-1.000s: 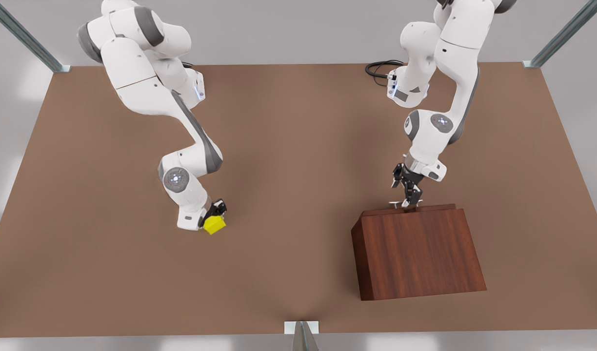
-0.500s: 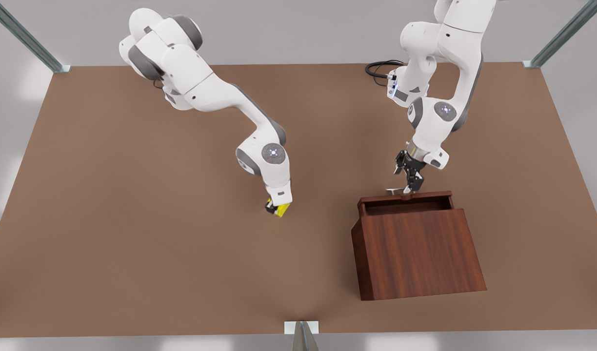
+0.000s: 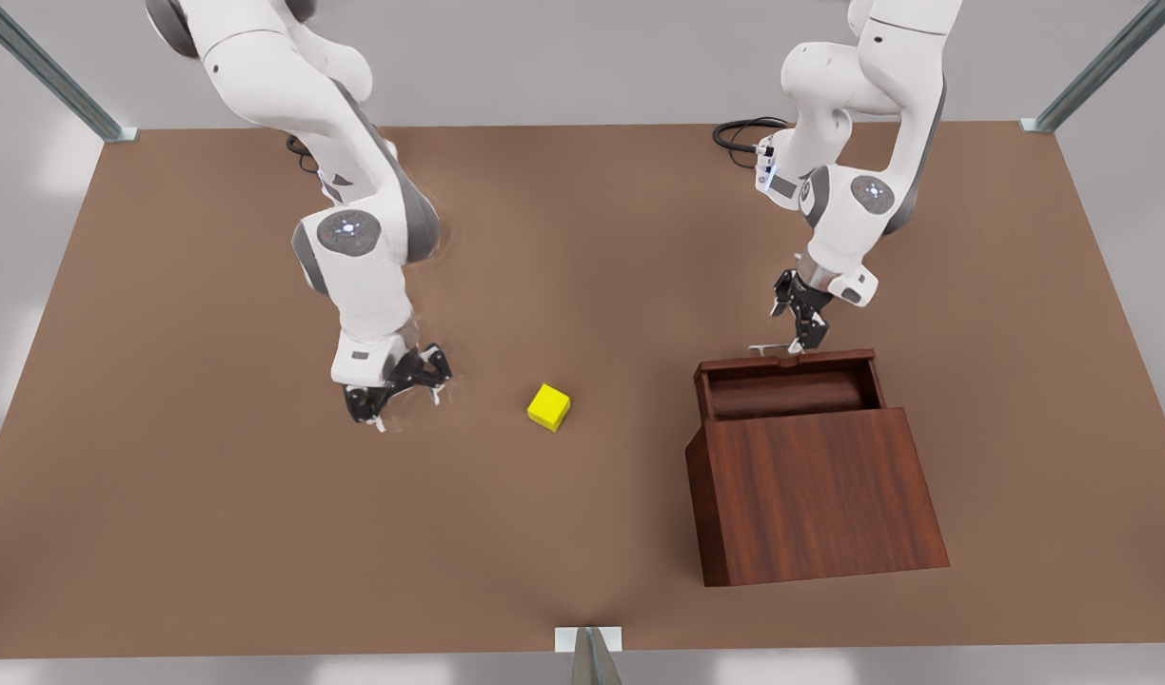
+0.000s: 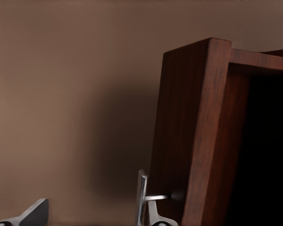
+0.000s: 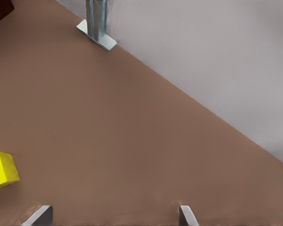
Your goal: Open the drawer with left arm, place the square in the middle with right arm, and place the square in the drawer with left arm
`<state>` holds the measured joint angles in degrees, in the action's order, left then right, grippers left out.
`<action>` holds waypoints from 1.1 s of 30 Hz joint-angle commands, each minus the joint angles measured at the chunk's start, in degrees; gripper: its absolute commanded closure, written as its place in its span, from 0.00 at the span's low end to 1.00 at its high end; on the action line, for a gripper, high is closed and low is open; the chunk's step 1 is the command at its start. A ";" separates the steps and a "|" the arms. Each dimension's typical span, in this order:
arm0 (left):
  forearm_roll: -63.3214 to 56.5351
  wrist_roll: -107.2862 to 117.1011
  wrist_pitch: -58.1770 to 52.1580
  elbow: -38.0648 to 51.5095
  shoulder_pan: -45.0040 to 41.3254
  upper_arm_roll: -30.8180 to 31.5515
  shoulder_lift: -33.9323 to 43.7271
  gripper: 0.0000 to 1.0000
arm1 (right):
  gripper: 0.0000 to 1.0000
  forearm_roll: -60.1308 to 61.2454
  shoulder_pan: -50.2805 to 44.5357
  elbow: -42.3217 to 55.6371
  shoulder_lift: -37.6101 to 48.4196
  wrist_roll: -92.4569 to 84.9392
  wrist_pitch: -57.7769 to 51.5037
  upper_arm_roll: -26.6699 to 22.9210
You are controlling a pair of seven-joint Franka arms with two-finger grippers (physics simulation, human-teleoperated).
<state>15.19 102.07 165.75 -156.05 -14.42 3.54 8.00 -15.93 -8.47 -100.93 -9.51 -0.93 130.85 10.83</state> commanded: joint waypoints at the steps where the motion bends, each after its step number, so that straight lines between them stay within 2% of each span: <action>1: 0.10 1.90 -0.78 -0.57 -0.61 -0.02 0.62 0.00 | 0.00 3.88 8.55 2.22 4.15 8.93 -16.93 -0.02; 2: 0.10 2.34 -0.78 -0.66 -0.96 0.07 0.62 0.00 | 0.00 6.69 10.93 4.86 3.71 8.76 -20.89 -0.46; 3: 0.10 2.87 -0.78 -0.75 -1.31 0.07 0.70 0.00 | 0.00 8.80 11.81 7.67 3.54 8.76 -25.99 -3.26; 5: 0.10 5.16 -4.90 -0.66 -2.63 0.07 4.74 0.00 | 0.00 9.86 12.25 11.71 1.52 7.35 -28.36 -6.26; 6: 0.10 5.07 -8.16 -0.22 -2.80 0.07 7.73 0.00 | 0.00 9.95 14.97 16.38 -0.95 5.33 -33.73 -5.74; 8: 0.02 4.81 -16.33 5.05 -2.98 0.42 9.93 0.00 | 0.00 11.01 14.63 15.85 0.46 5.15 -34.44 -5.56; 10: -0.86 1.74 -18.80 9.36 -2.98 0.50 9.41 0.00 | 0.00 11.01 14.71 15.77 0.64 5.06 -35.48 -5.47; 12: -12.28 -2.05 -19.06 15.51 -2.98 0.51 4.58 0.00 | 0.00 11.26 14.98 19.45 -2.17 5.33 -35.05 -5.47; 14: -13.17 -12.93 -20.64 22.80 -2.98 0.42 -0.26 0.00 | 0.00 13.12 15.95 20.78 -2.18 4.89 -35.93 -6.00; 18: -14.66 -40.44 -42.43 46.35 -2.89 1.47 -12.65 0.00 | 0.00 13.03 16.12 20.69 -1.12 5.06 -36.81 -6.09; 21: -14.66 -56.98 -46.22 51.72 -3.15 3.49 -15.73 0.00 | 0.00 13.11 16.56 21.30 -1.12 4.98 -38.39 -6.26; 24: -14.66 -58.56 -50.35 61.83 -7.90 3.49 -23.37 0.00 | 0.00 14.79 17.09 22.27 -1.03 4.98 -37.60 -6.61; 28: -19.85 -61.20 -50.70 72.20 -14.75 3.49 -34.27 0.00 | 0.00 14.87 16.91 22.97 -1.91 4.80 -35.93 -6.35; 33: -19.67 -74.91 -50.00 81.07 -17.31 3.49 -43.67 0.00 | 0.00 13.65 17.18 23.33 -2.88 4.80 -32.15 -6.44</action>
<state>-3.84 62.74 117.76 -76.08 -31.77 7.02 -34.77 -1.78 8.90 -77.54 -12.55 3.36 96.62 4.42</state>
